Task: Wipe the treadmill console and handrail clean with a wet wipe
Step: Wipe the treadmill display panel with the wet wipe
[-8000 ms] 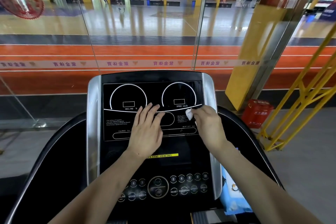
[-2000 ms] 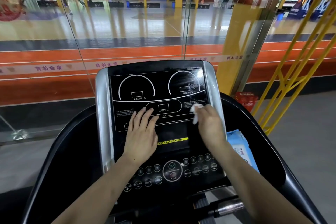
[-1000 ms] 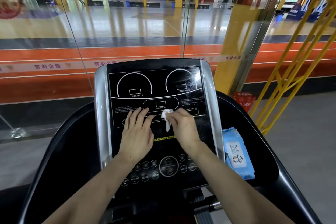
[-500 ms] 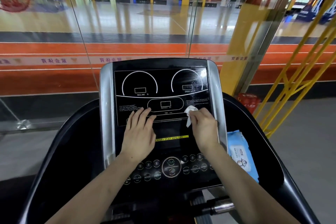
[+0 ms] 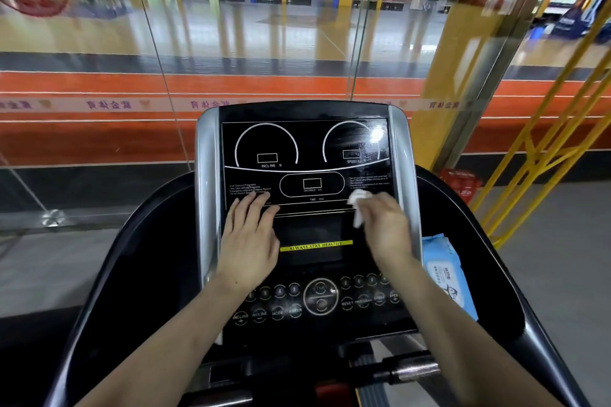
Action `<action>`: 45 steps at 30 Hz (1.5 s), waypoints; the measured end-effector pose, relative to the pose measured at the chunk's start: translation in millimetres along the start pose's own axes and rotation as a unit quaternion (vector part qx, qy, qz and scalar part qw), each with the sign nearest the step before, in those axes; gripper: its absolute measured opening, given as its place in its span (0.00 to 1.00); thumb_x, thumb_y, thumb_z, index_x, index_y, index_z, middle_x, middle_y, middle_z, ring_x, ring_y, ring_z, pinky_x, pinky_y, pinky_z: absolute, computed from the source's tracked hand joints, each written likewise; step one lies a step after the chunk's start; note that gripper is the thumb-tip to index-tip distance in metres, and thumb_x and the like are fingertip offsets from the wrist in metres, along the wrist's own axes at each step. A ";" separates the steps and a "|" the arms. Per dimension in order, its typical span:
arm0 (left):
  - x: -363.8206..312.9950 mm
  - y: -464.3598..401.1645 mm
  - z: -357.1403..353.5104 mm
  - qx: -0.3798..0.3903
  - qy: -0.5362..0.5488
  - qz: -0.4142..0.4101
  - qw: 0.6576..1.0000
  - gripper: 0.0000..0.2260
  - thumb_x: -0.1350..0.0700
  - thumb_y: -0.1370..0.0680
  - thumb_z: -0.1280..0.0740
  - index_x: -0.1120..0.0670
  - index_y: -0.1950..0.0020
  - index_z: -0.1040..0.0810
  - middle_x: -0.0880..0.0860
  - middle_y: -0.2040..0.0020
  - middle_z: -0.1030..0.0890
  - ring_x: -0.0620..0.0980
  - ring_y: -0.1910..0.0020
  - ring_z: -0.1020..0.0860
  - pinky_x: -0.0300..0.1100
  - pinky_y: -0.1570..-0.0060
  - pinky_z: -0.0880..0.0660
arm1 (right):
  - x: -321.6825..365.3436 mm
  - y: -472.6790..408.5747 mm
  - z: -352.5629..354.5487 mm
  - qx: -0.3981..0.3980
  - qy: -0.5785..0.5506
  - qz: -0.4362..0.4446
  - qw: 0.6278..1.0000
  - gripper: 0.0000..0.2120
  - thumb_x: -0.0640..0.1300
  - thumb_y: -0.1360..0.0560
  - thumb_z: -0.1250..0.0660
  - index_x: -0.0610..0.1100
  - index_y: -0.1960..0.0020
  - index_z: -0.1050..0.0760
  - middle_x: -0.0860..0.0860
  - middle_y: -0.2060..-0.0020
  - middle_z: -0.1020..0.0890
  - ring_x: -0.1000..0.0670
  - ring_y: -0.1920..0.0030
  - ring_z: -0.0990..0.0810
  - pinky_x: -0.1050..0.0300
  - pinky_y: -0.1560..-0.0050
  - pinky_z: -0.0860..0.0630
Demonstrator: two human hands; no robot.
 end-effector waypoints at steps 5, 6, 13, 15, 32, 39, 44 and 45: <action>1.4 1.4 1.8 -0.001 0.002 0.007 1.000 0.22 0.58 0.22 0.35 0.57 0.28 0.26 0.58 0.24 0.29 0.60 0.22 0.35 0.60 0.19 0.45 | -9.3 2.0 6.5 -0.019 0.034 -0.067 0.997 0.07 0.34 0.22 0.33 0.40 0.51 0.16 0.43 0.56 0.19 0.42 0.55 0.20 0.58 0.52 0.23; 3.0 3.3 2.7 -0.002 0.004 0.008 1.000 0.22 0.58 0.22 0.35 0.57 0.28 0.26 0.57 0.24 0.29 0.60 0.21 0.36 0.60 0.19 0.44 | 5.8 5.1 -3.7 -0.013 0.019 -0.064 0.998 0.06 0.35 0.22 0.33 0.40 0.51 0.16 0.44 0.56 0.19 0.43 0.55 0.21 0.61 0.53 0.25; 9.7 8.2 6.5 -0.007 0.000 0.003 1.000 0.23 0.58 0.23 0.34 0.57 0.27 0.27 0.57 0.24 0.30 0.59 0.22 0.37 0.60 0.20 0.43 | 108.1 9.0 -57.8 0.090 -0.023 0.104 0.990 0.05 0.31 0.29 0.28 0.40 0.57 0.17 0.46 0.62 0.22 0.44 0.60 0.22 0.50 0.63 0.20; 7.2 4.7 6.1 -0.003 0.008 0.001 1.000 0.23 0.58 0.23 0.35 0.56 0.27 0.27 0.57 0.24 0.30 0.59 0.22 0.37 0.60 0.19 0.44 | 73.3 5.8 -45.3 0.083 0.010 0.096 0.992 0.05 0.36 0.25 0.32 0.42 0.54 0.17 0.47 0.58 0.21 0.46 0.56 0.22 0.52 0.55 0.20; -15.7 -24.5 -3.8 -0.005 0.016 -0.037 0.999 0.23 0.56 0.23 0.37 0.55 0.27 0.29 0.55 0.24 0.32 0.59 0.21 0.37 0.60 0.19 0.44 | 11.3 -30.8 -10.3 0.016 0.031 0.043 0.998 0.15 0.55 0.19 0.40 0.47 0.52 0.19 0.54 0.63 0.23 0.56 0.58 0.23 0.62 0.53 0.27; -12.6 -37.8 -3.4 0.003 0.008 -0.032 0.999 0.23 0.56 0.22 0.39 0.56 0.27 0.27 0.57 0.25 0.30 0.60 0.22 0.36 0.62 0.20 0.42 | 2.0 -86.7 5.7 -0.021 0.022 -0.051 0.998 0.10 0.43 0.19 0.40 0.44 0.44 0.20 0.58 0.57 0.23 0.59 0.57 0.26 0.73 0.60 0.32; -21.5 -42.5 -7.4 -0.004 0.012 -0.050 0.999 0.22 0.55 0.21 0.40 0.56 0.27 0.29 0.56 0.25 0.31 0.59 0.21 0.37 0.60 0.20 0.43 | 20.1 -66.1 -29.9 0.059 0.087 0.123 0.987 0.12 0.54 0.18 0.40 0.58 0.58 0.23 0.50 0.52 0.19 0.49 0.48 0.22 0.50 0.47 0.27; -21.7 -42.7 -7.8 -0.007 0.013 -0.048 0.999 0.22 0.55 0.22 0.40 0.55 0.27 0.29 0.56 0.25 0.31 0.59 0.21 0.37 0.60 0.19 0.43 | 9.4 -64.4 -22.6 0.043 0.096 0.120 0.987 0.15 0.58 0.20 0.39 0.54 0.61 0.22 0.53 0.57 0.18 0.53 0.50 0.20 0.50 0.47 0.27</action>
Point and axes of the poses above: each hand's wrist, its own y-axis away from the middle knuckle, its own z-axis out of the back of the hand, x = y × z, the point moved 7 cm from there along -y, towards the middle knuckle
